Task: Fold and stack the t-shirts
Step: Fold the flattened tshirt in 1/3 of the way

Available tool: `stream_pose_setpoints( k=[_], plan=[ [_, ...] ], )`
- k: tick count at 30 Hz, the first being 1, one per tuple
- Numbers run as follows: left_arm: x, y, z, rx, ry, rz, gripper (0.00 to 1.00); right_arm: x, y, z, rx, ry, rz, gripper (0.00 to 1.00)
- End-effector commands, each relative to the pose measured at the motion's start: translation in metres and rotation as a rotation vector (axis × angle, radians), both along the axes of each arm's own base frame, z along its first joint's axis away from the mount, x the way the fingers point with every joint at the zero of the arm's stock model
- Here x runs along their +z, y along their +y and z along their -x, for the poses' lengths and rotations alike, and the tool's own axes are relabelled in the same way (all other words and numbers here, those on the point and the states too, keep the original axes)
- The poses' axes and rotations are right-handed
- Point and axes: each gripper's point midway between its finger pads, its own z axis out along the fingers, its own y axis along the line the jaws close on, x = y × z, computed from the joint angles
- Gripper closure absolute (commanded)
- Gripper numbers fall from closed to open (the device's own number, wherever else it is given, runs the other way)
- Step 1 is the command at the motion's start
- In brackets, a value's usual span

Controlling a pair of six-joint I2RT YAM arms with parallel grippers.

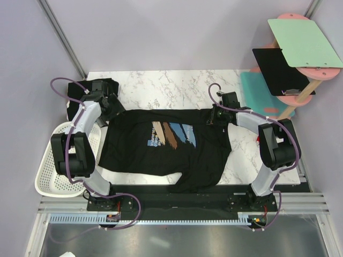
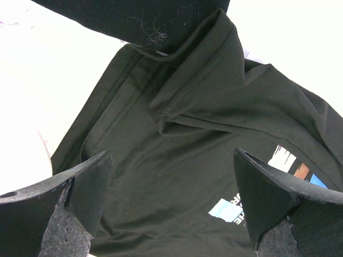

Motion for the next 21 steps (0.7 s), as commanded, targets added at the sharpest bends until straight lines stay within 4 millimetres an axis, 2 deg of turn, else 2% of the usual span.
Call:
stream_pose_setpoints(
  k=[1,3,6,9,17,21],
  plan=[
    [0.006,0.001,0.0,-0.018,-0.016,-0.015,0.0,0.045,0.007,0.002,0.028,-0.089,-0.044,1.0],
    [0.004,0.001,0.002,-0.017,-0.009,-0.015,0.0,0.064,0.012,0.009,0.045,-0.121,-0.054,1.0],
    [0.004,0.0,0.003,-0.018,-0.01,-0.015,0.0,0.082,0.021,0.023,0.075,-0.137,-0.06,1.0],
    [0.003,0.0,0.004,-0.014,-0.01,-0.011,0.0,0.086,0.035,0.041,0.11,-0.128,-0.073,1.0],
    [0.009,0.002,0.006,-0.015,-0.021,-0.023,0.0,0.072,0.066,0.094,0.191,-0.055,-0.073,1.0],
    [0.008,0.002,0.007,-0.013,-0.02,-0.023,0.0,0.057,0.07,0.117,0.219,0.002,-0.03,1.0]
  ],
)
